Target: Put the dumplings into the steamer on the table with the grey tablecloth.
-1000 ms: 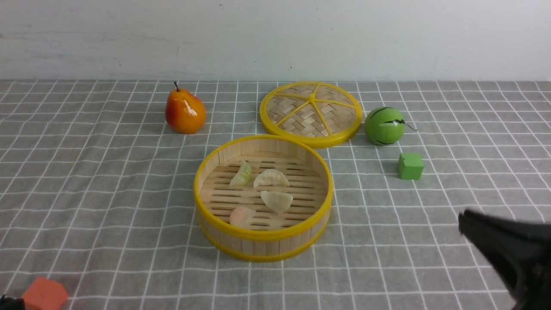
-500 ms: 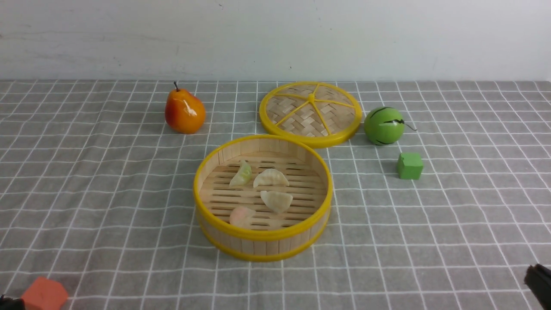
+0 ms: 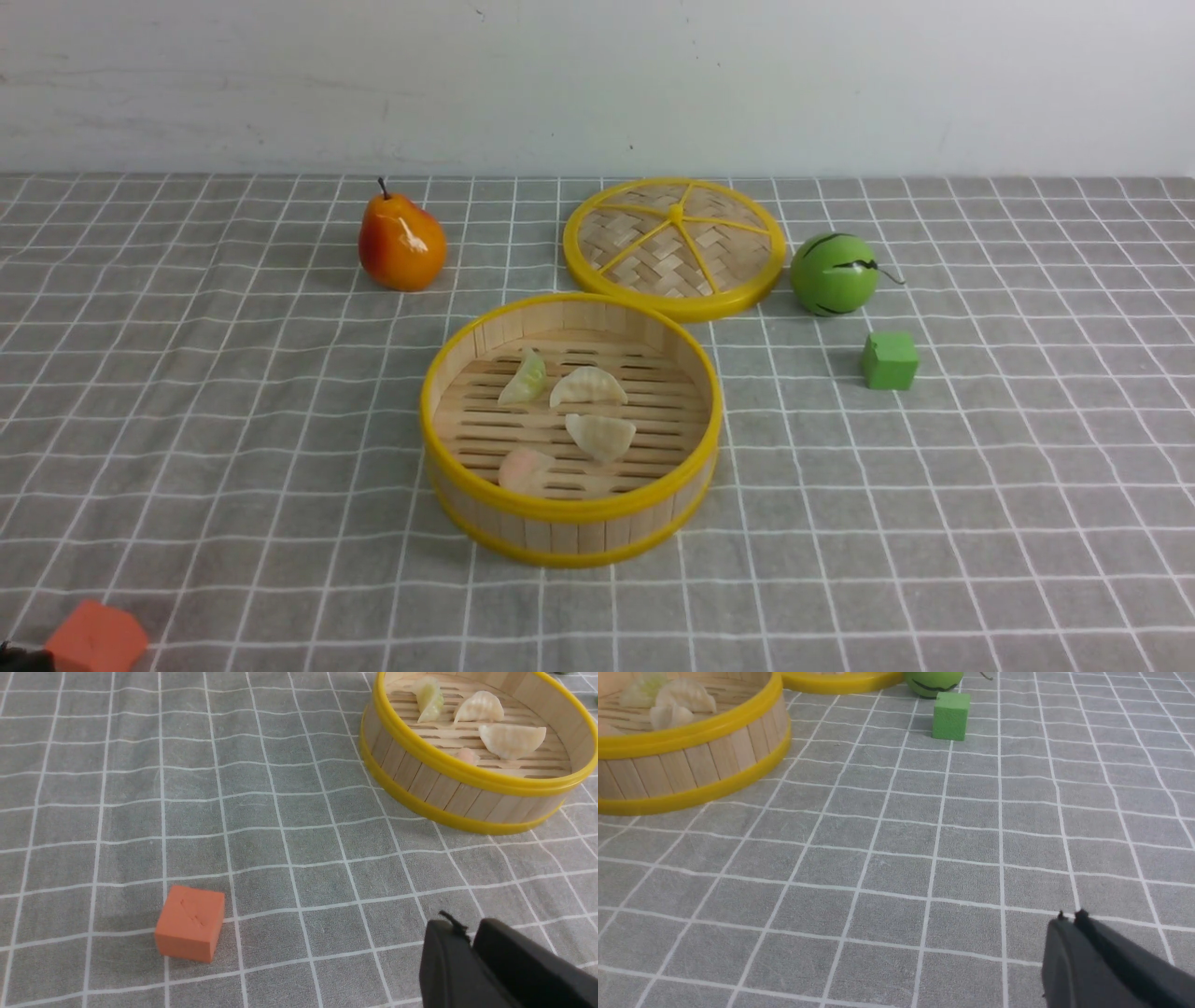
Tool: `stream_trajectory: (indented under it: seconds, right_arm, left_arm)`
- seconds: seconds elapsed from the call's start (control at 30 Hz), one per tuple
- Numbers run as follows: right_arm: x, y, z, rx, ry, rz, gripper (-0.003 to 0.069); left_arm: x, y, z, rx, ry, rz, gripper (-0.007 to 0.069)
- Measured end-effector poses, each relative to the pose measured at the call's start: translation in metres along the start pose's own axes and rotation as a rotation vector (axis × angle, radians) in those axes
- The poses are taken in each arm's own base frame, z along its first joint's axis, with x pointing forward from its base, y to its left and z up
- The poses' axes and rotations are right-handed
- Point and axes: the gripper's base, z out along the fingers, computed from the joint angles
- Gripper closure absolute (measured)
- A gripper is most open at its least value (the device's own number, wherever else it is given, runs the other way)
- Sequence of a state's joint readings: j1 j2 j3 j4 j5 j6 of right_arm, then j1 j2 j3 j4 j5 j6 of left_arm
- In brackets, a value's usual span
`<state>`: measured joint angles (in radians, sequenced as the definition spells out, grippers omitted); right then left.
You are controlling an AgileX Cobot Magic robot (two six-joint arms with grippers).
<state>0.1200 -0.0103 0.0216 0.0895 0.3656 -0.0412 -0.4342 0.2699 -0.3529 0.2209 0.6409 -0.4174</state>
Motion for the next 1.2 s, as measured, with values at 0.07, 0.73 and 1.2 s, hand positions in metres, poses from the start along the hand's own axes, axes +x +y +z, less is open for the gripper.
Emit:
stream_trajectory:
  seconds: [0.07,0.73,1.2]
  right_arm:
    - [0.0,0.0,0.0,0.001,0.002,0.001,0.0674]
    - [0.0,0.0,0.0,0.001,0.005,0.002,0.0659]
    - [0.0,0.0,0.0,0.001,0.006,0.003,0.0645]
  left_arm:
    - [0.0,0.0,0.0,0.0,0.0,0.0,0.0547]
    - [0.008,0.002,-0.002,0.009,-0.05,-0.008,0.0533]
    - [0.07,0.025,0.024,-0.189,-0.322,-0.24,0.0638]
